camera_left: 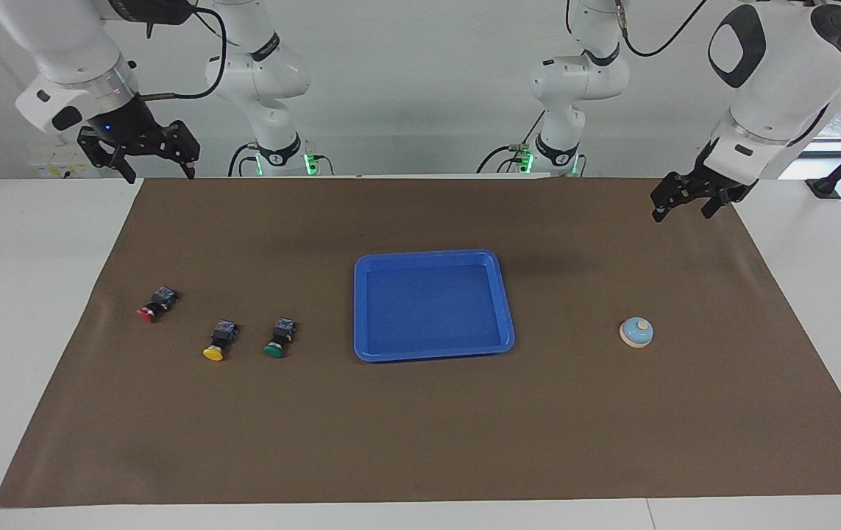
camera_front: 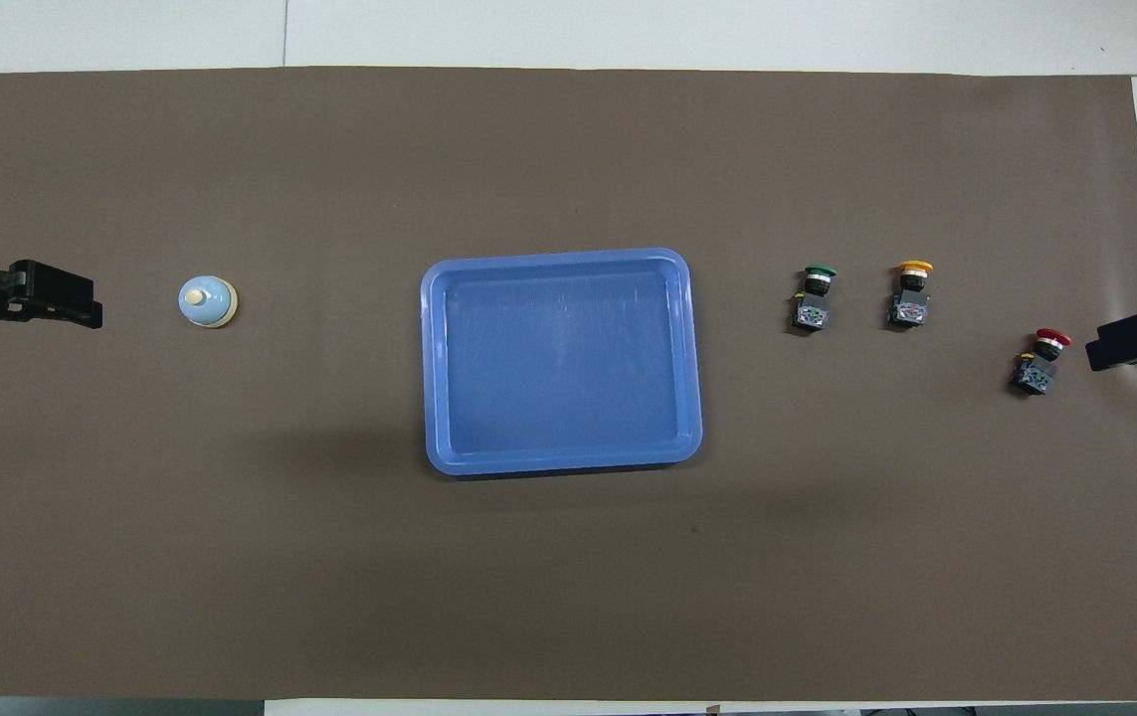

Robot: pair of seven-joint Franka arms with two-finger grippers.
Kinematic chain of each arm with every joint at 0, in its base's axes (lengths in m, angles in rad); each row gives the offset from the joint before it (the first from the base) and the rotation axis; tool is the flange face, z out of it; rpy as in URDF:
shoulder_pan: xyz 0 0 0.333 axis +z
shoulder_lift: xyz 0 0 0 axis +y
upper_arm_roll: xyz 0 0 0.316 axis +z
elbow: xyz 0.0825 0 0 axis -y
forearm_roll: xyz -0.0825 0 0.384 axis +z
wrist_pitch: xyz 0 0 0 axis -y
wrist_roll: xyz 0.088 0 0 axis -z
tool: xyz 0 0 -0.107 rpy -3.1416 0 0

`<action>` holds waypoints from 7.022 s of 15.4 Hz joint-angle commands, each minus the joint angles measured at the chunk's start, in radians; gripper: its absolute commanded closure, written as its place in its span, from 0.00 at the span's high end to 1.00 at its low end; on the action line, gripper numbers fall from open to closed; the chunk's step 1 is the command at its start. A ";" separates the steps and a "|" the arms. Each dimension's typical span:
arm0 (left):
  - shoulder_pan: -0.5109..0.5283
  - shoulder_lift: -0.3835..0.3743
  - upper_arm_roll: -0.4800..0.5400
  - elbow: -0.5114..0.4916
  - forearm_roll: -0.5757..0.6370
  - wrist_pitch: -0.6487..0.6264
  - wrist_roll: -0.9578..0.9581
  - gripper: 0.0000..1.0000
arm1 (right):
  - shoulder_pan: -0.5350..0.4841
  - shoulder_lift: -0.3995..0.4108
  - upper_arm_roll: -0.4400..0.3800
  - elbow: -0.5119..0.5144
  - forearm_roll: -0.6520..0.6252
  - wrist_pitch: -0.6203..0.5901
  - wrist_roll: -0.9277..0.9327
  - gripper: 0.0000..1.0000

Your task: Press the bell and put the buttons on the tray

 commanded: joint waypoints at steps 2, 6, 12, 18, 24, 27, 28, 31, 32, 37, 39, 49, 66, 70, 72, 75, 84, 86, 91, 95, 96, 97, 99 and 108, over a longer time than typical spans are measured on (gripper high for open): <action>-0.009 -0.004 0.001 -0.001 0.013 0.005 -0.001 1.00 | -0.017 -0.023 0.013 -0.025 -0.011 -0.001 -0.015 1.00; -0.010 -0.010 0.001 -0.013 0.015 0.010 -0.032 1.00 | -0.017 -0.023 0.013 -0.025 -0.011 -0.001 -0.015 1.00; -0.010 0.068 0.000 -0.058 0.015 0.165 -0.032 0.00 | -0.017 -0.023 0.013 -0.025 -0.011 -0.001 -0.015 1.00; 0.007 0.167 0.000 -0.110 0.015 0.324 -0.029 0.00 | -0.017 -0.023 0.013 -0.025 -0.011 -0.001 -0.015 1.00; 0.031 0.186 0.000 -0.283 0.015 0.579 -0.026 0.00 | -0.017 -0.023 0.013 -0.025 -0.011 -0.001 -0.015 1.00; 0.031 0.206 0.001 -0.294 0.015 0.604 -0.026 0.00 | -0.017 -0.023 0.013 -0.025 -0.011 -0.001 -0.015 1.00; 0.031 0.208 0.001 -0.308 0.015 0.634 -0.026 0.00 | -0.017 -0.023 0.013 -0.025 -0.011 -0.001 -0.015 1.00; 0.033 0.235 0.001 -0.319 0.015 0.696 -0.024 0.00 | -0.017 -0.023 0.013 -0.025 -0.011 -0.001 -0.015 1.00; 0.034 0.252 0.001 -0.311 0.015 0.699 -0.026 0.00 | -0.017 -0.023 0.013 -0.025 -0.011 -0.003 -0.014 1.00; 0.030 0.301 0.001 -0.294 0.015 0.751 -0.032 0.00 | -0.015 -0.023 0.013 -0.025 -0.011 -0.003 -0.015 1.00; 0.025 0.318 0.001 -0.306 0.016 0.780 -0.034 0.00 | -0.012 -0.023 0.013 -0.025 -0.012 -0.003 -0.015 1.00; 0.033 0.078 0.007 -0.110 0.013 0.202 -0.014 0.89 | -0.025 -0.023 0.013 -0.025 -0.011 -0.003 -0.015 1.00; 0.014 -0.047 -0.002 0.066 -0.004 -0.166 -0.024 1.00 | 0.112 -0.041 0.014 -0.105 0.002 0.068 0.273 1.00; 0.021 -0.047 -0.002 0.066 -0.004 -0.166 -0.024 1.00 | 0.135 -0.038 0.028 -0.209 0.005 0.210 0.376 1.00; 0.021 -0.047 -0.002 0.066 -0.004 -0.166 -0.024 1.00 | 0.170 -0.026 0.033 -0.258 0.005 0.282 0.460 1.00; 0.021 -0.047 -0.002 0.066 -0.004 -0.166 -0.024 1.00 | 0.184 0.069 0.033 -0.267 0.005 0.397 0.510 1.00; 0.021 -0.047 -0.002 0.066 -0.004 -0.166 -0.024 1.00 | 0.184 0.264 0.033 -0.287 0.003 0.706 0.511 1.00; 0.021 -0.047 -0.002 0.066 -0.004 -0.166 -0.024 1.00 | 0.184 0.307 0.033 -0.287 0.003 0.752 0.511 1.00; 0.021 -0.047 -0.002 0.066 -0.004 -0.168 -0.024 1.00 | 0.193 0.396 0.033 -0.283 -0.003 0.861 0.496 1.00; 0.021 -0.047 -0.002 0.066 -0.004 -0.166 -0.026 1.00 | 0.195 0.437 0.033 -0.290 -0.003 0.907 0.474 1.00; 0.021 -0.047 -0.002 0.066 -0.004 -0.166 -0.026 1.00 | 0.195 0.436 0.033 -0.306 -0.003 0.910 0.458 1.00; 0.021 -0.047 -0.002 0.066 -0.004 -0.166 -0.026 1.00 | 0.192 0.434 0.033 -0.318 -0.003 0.925 0.421 1.00; 0.021 -0.047 0.000 0.066 -0.004 -0.166 -0.026 1.00 | 0.180 0.430 0.033 -0.341 -0.001 0.935 0.388 1.00; 0.021 -0.047 -0.002 0.066 -0.004 -0.166 -0.024 1.00 | 0.176 0.408 0.033 -0.415 0.002 0.974 0.401 0.84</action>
